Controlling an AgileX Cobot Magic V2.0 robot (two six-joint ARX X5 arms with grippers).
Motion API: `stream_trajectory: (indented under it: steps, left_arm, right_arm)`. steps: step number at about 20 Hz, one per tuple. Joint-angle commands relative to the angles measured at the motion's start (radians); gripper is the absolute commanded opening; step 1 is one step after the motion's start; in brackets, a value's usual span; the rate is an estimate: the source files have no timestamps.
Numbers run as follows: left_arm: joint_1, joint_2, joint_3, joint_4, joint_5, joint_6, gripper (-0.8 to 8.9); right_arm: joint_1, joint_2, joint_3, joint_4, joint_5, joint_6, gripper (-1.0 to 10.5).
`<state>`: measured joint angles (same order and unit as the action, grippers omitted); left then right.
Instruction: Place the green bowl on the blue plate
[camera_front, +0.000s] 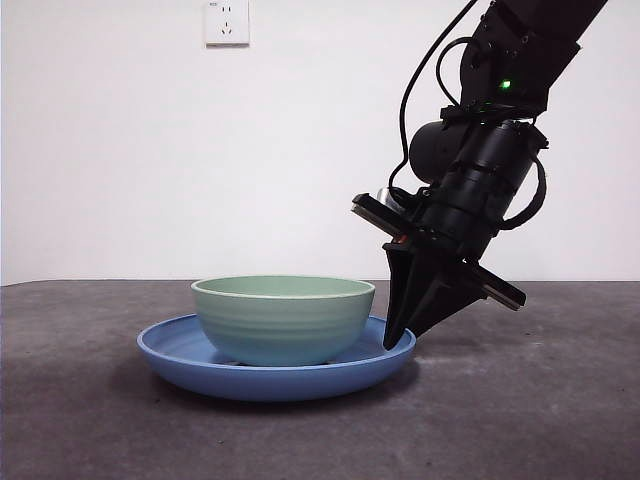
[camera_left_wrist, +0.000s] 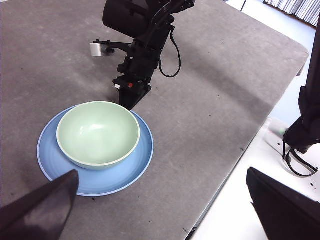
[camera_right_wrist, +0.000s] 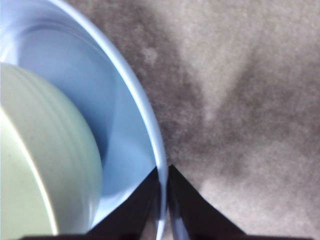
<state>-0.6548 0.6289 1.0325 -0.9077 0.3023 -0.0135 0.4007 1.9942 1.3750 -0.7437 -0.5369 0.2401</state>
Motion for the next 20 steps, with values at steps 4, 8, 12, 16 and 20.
stream_trajectory:
  steps: [4,8,12,16,20]
  left_arm:
    - [-0.005,0.004,0.008,0.011,0.005,0.002,6.88]
    - [-0.005,0.004,0.008,0.011,0.005,0.002,6.88]
    - [-0.005,0.004,0.008,0.011,0.005,0.002,6.88]
    - [-0.005,0.004,0.008,0.012,0.005,0.002,6.88]
    - [-0.005,0.004,0.008,0.012,0.005,0.002,6.88]
  right_arm:
    - [-0.001,0.022,0.025,0.0,-0.004,-0.007,2.1]
    - [-0.03,-0.035,0.068,-0.056,0.099,-0.021,2.1]
    - [-0.066,-0.161,0.148,-0.169,0.146,-0.055,4.0]
    - [-0.061,-0.366,0.164,-0.267,0.158,-0.077,5.7]
    - [0.008,-0.605,0.162,-0.413,0.307,-0.089,6.5]
